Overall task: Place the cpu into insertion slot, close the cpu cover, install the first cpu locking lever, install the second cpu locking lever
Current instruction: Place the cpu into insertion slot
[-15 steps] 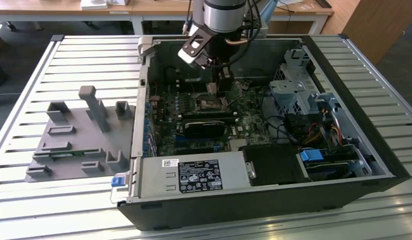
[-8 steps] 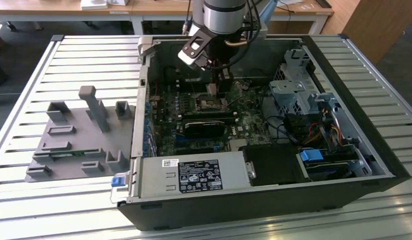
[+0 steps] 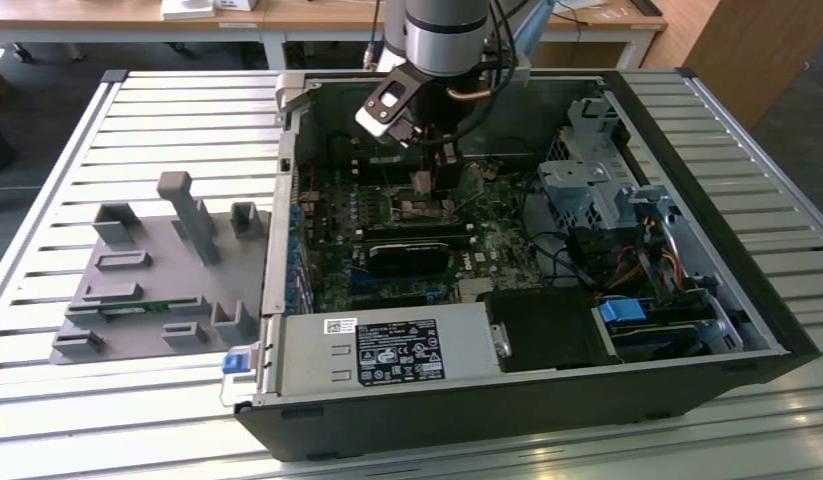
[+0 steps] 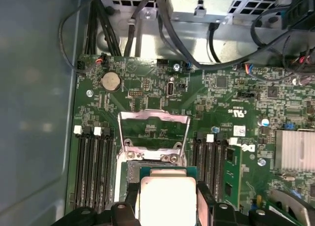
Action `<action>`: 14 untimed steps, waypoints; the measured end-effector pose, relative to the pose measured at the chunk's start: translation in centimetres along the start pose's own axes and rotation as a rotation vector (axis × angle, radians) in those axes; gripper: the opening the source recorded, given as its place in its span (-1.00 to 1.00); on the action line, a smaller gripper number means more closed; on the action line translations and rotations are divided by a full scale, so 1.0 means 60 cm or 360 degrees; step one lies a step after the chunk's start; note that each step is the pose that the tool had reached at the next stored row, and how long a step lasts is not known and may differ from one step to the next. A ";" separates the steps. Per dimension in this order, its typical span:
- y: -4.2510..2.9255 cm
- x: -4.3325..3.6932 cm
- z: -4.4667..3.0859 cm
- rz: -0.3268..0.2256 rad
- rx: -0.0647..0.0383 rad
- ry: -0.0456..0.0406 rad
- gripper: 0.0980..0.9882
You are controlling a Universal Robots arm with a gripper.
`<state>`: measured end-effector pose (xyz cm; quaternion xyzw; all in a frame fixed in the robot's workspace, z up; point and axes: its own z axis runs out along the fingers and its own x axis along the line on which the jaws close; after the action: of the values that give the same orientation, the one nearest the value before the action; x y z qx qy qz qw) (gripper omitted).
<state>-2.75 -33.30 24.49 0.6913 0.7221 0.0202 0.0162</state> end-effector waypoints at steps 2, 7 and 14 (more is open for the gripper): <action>-0.001 0.002 0.004 0.0001 0.0000 0.0000 0.00; -0.009 0.008 0.013 0.0044 -0.0001 -0.0002 0.00; -0.020 0.019 0.031 0.0041 -0.0002 -0.0002 0.00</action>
<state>-3.90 -32.21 22.56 0.7005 0.7131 0.0205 0.0169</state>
